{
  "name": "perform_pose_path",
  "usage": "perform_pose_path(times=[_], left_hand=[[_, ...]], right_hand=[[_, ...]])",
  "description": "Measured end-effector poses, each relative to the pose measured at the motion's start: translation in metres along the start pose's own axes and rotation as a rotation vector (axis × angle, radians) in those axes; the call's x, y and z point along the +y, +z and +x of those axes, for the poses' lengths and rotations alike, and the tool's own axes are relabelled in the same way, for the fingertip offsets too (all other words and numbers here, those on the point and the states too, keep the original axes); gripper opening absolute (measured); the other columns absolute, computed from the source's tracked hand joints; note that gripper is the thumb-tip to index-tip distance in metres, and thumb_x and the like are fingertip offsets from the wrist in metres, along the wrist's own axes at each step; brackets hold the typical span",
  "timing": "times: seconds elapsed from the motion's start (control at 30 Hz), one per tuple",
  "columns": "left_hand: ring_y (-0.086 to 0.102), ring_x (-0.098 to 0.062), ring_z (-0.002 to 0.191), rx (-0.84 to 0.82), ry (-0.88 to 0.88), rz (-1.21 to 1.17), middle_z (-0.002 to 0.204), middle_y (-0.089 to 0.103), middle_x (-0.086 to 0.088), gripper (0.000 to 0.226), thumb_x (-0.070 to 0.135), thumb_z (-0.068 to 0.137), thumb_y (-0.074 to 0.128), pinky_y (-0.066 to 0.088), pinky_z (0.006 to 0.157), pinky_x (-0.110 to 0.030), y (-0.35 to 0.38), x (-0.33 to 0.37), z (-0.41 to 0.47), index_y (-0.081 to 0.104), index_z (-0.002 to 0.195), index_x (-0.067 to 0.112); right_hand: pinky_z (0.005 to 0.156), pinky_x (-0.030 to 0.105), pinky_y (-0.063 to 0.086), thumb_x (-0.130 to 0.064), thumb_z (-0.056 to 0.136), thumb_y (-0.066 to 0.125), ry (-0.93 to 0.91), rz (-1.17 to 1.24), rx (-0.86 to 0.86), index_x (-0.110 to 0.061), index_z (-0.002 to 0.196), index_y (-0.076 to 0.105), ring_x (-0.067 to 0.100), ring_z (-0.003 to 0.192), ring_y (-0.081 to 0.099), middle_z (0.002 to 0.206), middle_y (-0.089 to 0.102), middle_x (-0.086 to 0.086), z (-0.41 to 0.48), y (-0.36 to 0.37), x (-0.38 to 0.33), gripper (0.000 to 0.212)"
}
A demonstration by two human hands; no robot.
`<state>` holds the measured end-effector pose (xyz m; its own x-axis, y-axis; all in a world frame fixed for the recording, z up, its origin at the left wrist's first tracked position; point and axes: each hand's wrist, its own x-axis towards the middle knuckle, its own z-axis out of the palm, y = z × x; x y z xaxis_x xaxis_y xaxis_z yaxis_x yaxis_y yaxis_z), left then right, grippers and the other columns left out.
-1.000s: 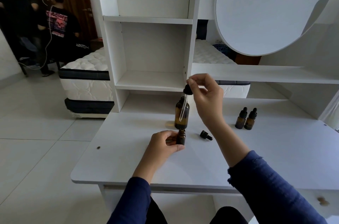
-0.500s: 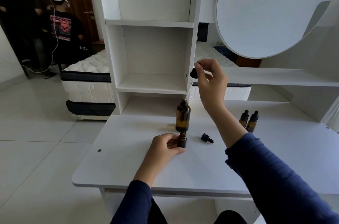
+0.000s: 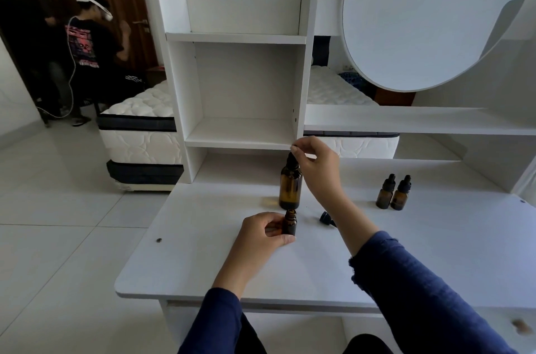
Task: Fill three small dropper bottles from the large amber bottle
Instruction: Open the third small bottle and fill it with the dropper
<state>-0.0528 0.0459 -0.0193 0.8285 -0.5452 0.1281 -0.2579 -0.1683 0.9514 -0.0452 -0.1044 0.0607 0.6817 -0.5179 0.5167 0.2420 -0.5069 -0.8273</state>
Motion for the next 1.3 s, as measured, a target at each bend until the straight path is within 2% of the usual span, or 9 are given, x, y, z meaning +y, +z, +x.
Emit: perform_pose_path(times=[0.27,0.4,0.57,0.63,0.77,0.9,1.07,1.2,1.3], left_hand=[[0.065,0.007,0.082,-0.004,-0.001,0.018,0.09,0.071,0.013,0.027,0.012,0.072,0.078,0.047,0.071,-0.003,0.0,-0.002,0.001,0.067,0.092,0.028],[0.066,0.005,0.081,0.002,0.0,0.006,0.089,0.071,0.012,0.028,0.01,0.072,0.078,0.048,0.073,-0.005,0.0,-0.002,0.0,0.067,0.09,0.028],[0.066,0.006,0.083,0.003,0.016,0.033,0.089,0.07,0.014,0.029,0.012,0.071,0.079,0.049,0.074,-0.007,-0.001,-0.003,0.001,0.065,0.088,0.031],[0.065,0.008,0.082,0.006,0.029,0.063,0.088,0.069,0.016,0.031,0.015,0.071,0.08,0.049,0.073,-0.007,-0.001,-0.003,0.001,0.063,0.087,0.035],[0.065,0.005,0.083,0.004,0.044,0.092,0.088,0.068,0.016,0.031,0.014,0.071,0.08,0.049,0.074,-0.007,-0.001,-0.003,0.002,0.062,0.087,0.034],[0.065,0.002,0.086,0.004,0.049,0.083,0.088,0.068,0.016,0.031,0.013,0.071,0.08,0.049,0.078,-0.01,-0.001,-0.004,0.003,0.063,0.089,0.033],[0.065,0.006,0.084,0.0,0.052,0.073,0.088,0.069,0.016,0.032,0.012,0.071,0.08,0.049,0.078,-0.01,-0.001,-0.004,0.003,0.063,0.086,0.035],[0.066,0.001,0.087,0.0,0.058,0.068,0.089,0.069,0.013,0.032,0.011,0.071,0.08,0.05,0.082,-0.013,-0.001,-0.005,0.004,0.063,0.087,0.034],[0.066,-0.003,0.089,0.001,0.063,0.065,0.09,0.07,0.012,0.031,0.011,0.07,0.08,0.05,0.084,-0.016,-0.001,-0.006,0.004,0.064,0.088,0.032]], right_hand=[[0.057,0.0,0.041,-0.005,0.088,0.057,0.026,-0.031,-0.019,-0.01,0.084,0.062,0.01,0.08,0.054,0.088,0.062,0.004,0.0,0.001,-0.002,0.008],[0.062,0.004,0.044,-0.006,0.087,0.058,0.016,-0.038,-0.009,-0.012,0.084,0.063,0.01,0.083,0.056,0.087,0.063,0.0,0.0,0.002,-0.001,0.008],[0.065,0.0,0.043,-0.008,0.088,0.058,-0.007,-0.027,-0.011,-0.009,0.092,0.065,0.005,0.083,0.057,0.092,0.065,0.002,0.001,0.001,-0.007,0.009],[0.068,0.004,0.046,-0.008,0.089,0.058,-0.035,-0.008,0.013,-0.009,0.093,0.065,0.008,0.084,0.059,0.091,0.066,0.003,0.004,-0.001,-0.014,0.009],[0.075,0.026,0.055,-0.01,0.089,0.057,-0.101,0.059,0.068,-0.009,0.093,0.065,0.015,0.082,0.065,0.085,0.067,0.004,0.009,-0.006,-0.032,0.009],[0.073,0.023,0.056,-0.008,0.09,0.056,-0.187,0.136,0.13,-0.008,0.093,0.064,0.004,0.074,0.064,0.082,0.065,0.002,0.012,-0.012,-0.051,0.009],[0.078,0.029,0.055,-0.01,0.09,0.056,-0.256,0.235,0.171,-0.013,0.093,0.063,0.024,0.085,0.067,0.088,0.067,0.009,0.009,-0.021,-0.064,0.008],[0.074,0.03,0.055,-0.01,0.09,0.057,-0.254,0.269,0.154,-0.012,0.091,0.062,0.023,0.08,0.066,0.084,0.065,0.007,-0.003,-0.026,-0.064,0.006],[0.074,0.037,0.055,-0.007,0.089,0.057,-0.239,0.245,0.117,-0.01,0.089,0.062,0.021,0.077,0.065,0.08,0.065,0.006,-0.015,-0.026,-0.058,0.006]])
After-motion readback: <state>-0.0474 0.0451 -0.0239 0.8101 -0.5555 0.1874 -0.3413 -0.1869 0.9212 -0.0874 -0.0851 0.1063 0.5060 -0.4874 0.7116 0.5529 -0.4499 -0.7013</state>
